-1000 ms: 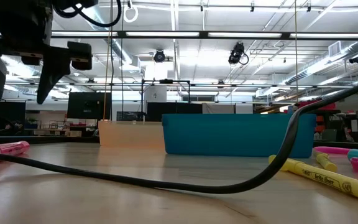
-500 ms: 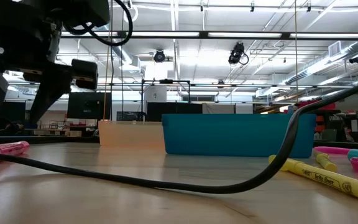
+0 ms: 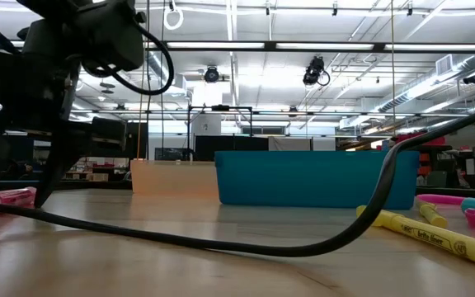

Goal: Pick & Place Markers
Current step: Put the pink marker into the yellow transparent bin

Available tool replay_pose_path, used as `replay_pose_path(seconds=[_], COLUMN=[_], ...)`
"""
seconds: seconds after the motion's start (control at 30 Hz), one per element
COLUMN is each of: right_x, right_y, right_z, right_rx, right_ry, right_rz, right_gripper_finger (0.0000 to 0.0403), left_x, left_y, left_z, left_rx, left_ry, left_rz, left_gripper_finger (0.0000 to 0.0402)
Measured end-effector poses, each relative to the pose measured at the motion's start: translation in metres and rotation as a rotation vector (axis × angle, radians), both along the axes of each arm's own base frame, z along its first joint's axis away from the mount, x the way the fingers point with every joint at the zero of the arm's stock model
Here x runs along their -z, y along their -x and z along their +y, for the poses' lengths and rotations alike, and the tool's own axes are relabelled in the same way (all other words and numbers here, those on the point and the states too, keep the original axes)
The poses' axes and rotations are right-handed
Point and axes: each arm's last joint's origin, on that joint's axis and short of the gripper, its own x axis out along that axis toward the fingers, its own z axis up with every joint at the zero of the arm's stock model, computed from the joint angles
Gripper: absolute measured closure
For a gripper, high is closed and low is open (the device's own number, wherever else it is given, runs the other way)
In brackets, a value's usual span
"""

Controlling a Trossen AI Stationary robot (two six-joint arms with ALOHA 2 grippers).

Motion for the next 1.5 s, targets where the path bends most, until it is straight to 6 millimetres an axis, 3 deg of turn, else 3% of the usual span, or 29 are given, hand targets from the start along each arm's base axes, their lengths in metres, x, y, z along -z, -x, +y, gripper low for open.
replay_pose_path(seconds=[0.13, 0.4, 0.83, 1.5], right_x=[0.000, 0.001, 0.001, 0.000], right_y=[0.000, 0.000, 0.000, 0.000], right_z=[0.000, 0.000, -0.002, -0.006], right_rx=[0.000, 0.000, 0.019, 0.033], right_ry=[-0.002, -0.002, -0.071, -0.084], right_rz=[0.005, 0.007, 0.024, 0.025], right_gripper_finger=[0.0246, 0.0246, 0.0246, 0.0246], left_x=[0.000, 0.000, -0.005, -0.063], left_y=[-0.001, -0.002, -0.004, -0.019], left_z=[0.000, 0.000, 0.004, 0.041], left_rx=[-0.001, -0.008, -0.061, -0.213], left_ry=[-0.013, -0.012, -0.096, -0.348], left_rz=[-0.009, -0.025, -0.065, -0.292], left_gripper_finger=[0.0230, 0.0336, 0.0337, 0.0337])
